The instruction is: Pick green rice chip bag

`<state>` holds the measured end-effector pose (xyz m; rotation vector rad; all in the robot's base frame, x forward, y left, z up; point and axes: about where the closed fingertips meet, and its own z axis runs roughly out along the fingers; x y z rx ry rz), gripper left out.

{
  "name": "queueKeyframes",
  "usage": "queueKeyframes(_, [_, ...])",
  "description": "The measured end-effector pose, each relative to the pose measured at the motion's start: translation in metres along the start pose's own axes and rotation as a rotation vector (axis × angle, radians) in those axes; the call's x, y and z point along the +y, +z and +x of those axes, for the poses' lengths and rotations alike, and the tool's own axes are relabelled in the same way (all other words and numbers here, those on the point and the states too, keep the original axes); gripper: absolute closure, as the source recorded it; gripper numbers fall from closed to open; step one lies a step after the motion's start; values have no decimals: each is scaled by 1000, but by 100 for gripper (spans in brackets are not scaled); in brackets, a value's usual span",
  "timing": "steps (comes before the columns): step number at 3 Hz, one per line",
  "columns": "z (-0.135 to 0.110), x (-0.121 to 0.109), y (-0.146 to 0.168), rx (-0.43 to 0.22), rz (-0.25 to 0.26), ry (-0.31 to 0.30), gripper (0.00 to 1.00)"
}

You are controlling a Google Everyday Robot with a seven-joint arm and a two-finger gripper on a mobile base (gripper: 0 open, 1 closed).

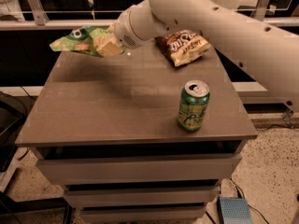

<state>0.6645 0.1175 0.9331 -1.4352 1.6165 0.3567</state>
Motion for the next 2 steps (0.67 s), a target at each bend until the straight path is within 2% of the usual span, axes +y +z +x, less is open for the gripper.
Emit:
queueKeyframes(1, [-13, -12, -23, -53, 7, 10, 100])
queueKeyframes(2, [-15, -13, -25, -59, 9, 12, 100])
